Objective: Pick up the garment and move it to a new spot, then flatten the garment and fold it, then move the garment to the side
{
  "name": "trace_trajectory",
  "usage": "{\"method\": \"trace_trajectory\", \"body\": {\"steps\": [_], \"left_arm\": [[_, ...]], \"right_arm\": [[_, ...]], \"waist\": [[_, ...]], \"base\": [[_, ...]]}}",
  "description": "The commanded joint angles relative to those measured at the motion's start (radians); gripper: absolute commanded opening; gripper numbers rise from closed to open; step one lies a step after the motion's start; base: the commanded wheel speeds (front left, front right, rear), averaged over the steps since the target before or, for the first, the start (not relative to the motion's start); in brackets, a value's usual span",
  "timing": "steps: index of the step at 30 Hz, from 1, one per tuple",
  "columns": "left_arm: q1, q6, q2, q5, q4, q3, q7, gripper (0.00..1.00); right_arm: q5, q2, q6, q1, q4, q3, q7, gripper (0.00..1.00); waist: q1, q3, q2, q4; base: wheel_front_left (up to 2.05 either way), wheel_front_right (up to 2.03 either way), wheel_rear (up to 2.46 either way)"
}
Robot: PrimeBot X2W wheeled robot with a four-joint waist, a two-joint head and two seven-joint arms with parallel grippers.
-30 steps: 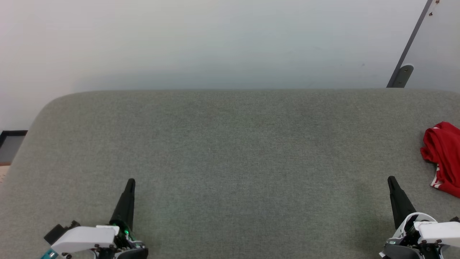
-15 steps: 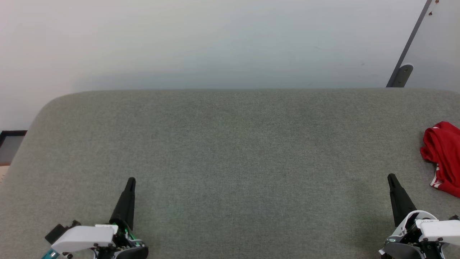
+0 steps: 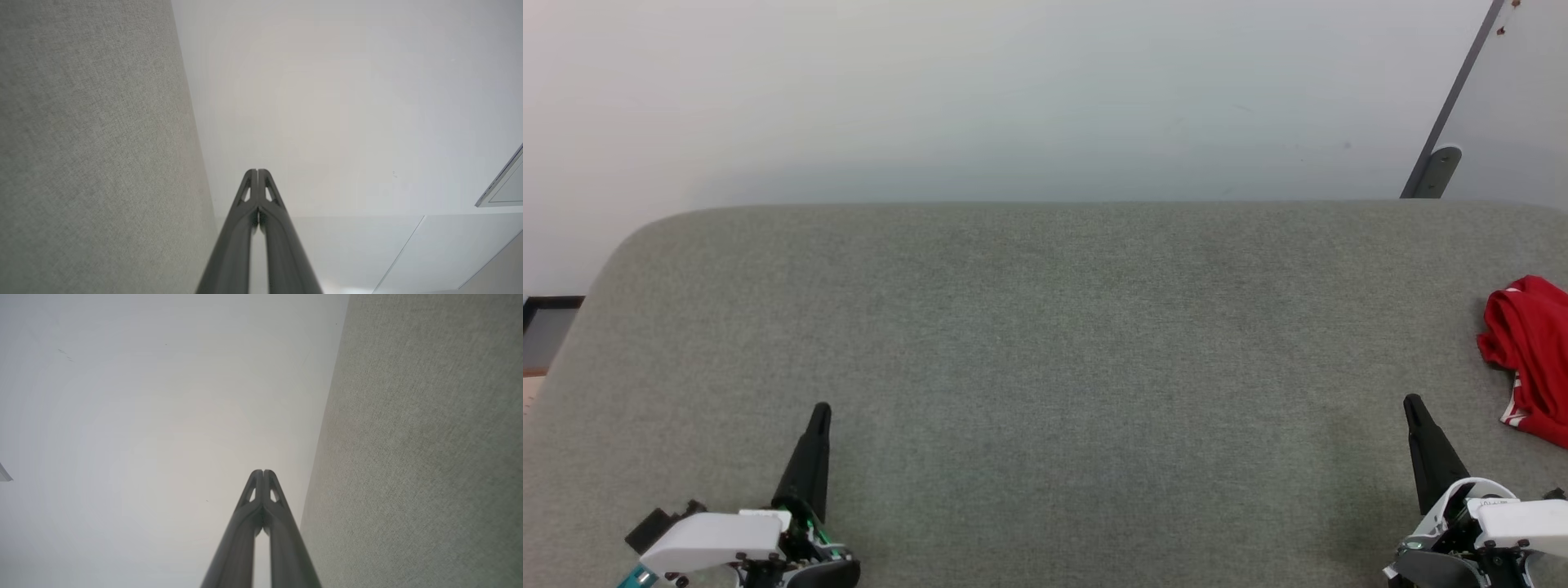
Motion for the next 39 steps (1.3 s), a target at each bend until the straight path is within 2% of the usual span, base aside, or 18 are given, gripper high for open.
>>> {"method": "trace_trajectory", "body": {"steps": [1, 39], "left_arm": [[-0.010, 0.000, -0.002, 0.004, 0.001, 0.002, 0.002, 0.00], [-0.011, 0.000, -0.006, 0.008, 0.002, 0.008, 0.006, 0.00]], "right_arm": [[0.003, 0.004, -0.001, -0.002, 0.000, 0.000, 0.003, 0.00], [0.004, 0.004, -0.001, -0.002, 0.000, 0.001, 0.002, 0.00]], "waist": [[-0.0001, 0.000, 0.0000, 0.000], [-0.0001, 0.000, 0.0000, 0.000]], "base": [[0.00, 0.00, 0.00], [0.00, 0.00, 0.00]]}}
